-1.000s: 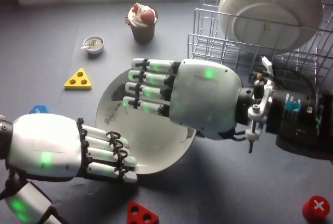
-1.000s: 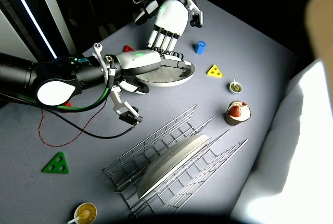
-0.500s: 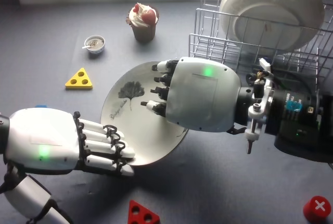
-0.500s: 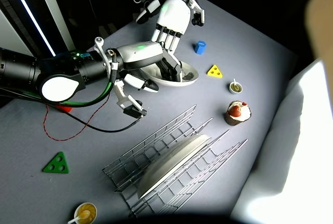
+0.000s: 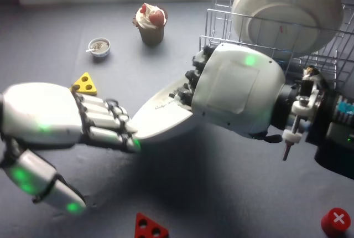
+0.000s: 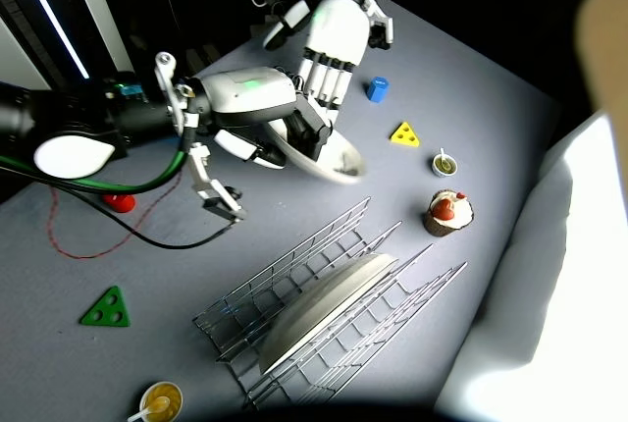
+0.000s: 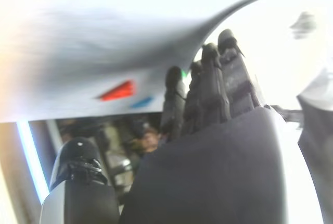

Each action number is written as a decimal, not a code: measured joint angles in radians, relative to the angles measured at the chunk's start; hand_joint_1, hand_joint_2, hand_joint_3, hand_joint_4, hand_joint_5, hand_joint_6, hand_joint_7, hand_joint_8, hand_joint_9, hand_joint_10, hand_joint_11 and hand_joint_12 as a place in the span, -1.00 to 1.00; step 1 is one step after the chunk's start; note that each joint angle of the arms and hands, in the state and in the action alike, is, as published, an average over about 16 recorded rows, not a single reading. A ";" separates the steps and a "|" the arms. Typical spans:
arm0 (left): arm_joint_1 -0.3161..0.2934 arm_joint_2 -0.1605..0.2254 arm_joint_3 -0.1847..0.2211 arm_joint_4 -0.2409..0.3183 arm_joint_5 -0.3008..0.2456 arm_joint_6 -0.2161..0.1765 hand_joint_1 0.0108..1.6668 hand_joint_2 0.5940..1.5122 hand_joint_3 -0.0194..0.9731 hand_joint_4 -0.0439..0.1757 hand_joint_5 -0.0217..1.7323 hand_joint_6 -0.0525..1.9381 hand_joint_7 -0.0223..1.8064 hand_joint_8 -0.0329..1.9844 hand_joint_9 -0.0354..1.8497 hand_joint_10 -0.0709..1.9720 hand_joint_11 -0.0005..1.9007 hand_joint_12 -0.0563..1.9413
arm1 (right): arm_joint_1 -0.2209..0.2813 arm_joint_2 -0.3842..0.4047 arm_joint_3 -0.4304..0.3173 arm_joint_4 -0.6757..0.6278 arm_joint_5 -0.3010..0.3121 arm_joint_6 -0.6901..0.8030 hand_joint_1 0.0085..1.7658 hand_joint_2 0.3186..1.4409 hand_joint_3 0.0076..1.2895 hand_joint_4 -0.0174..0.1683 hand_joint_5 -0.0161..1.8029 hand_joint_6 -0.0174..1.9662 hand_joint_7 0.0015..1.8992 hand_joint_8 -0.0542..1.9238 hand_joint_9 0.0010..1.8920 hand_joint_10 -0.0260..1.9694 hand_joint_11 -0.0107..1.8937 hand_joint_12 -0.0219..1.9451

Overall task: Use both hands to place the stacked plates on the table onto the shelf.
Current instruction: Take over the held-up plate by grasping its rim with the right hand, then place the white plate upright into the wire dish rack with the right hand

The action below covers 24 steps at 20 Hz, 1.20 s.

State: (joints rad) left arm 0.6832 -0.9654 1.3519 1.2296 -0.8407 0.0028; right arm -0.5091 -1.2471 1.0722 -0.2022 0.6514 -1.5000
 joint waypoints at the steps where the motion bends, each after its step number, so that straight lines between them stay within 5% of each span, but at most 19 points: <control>1: -0.006 0.005 0.004 -0.014 0.002 0.000 -0.92 -0.06 -0.95 -0.52 -0.81 -0.91 -0.88 -0.98 -0.81 -0.93 -0.83 -0.93 | 0.006 0.015 -0.023 0.028 -0.005 -0.006 0.53 0.04 -0.99 -0.89 0.10 -0.18 0.38 -0.84 0.32 -0.54 0.08 0.08; 9: -0.039 0.047 0.044 -0.101 0.009 -0.001 -0.92 -0.06 -0.95 -0.56 -0.83 -0.92 -0.84 -0.98 -0.82 -0.92 -0.83 -0.93 | 0.098 0.140 -0.189 0.282 -0.072 -0.037 0.58 0.05 -0.99 -0.88 0.07 -0.12 0.30 -0.61 0.33 -0.52 0.11 0.24; 24: -0.041 0.083 0.084 -0.161 0.012 -0.001 -0.92 -0.06 -0.95 -0.62 -0.87 -0.93 -0.83 -0.97 -0.83 -0.92 -0.85 -0.93 | 0.393 0.347 -0.355 0.845 -0.331 0.056 0.64 0.07 -0.99 -0.89 0.04 -0.06 0.19 -0.43 0.30 -0.44 0.13 0.13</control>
State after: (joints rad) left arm 0.6418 -0.8828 1.4358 1.0685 -0.8284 0.0018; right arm -0.1161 -0.9002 0.7177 0.6430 0.3204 -1.4440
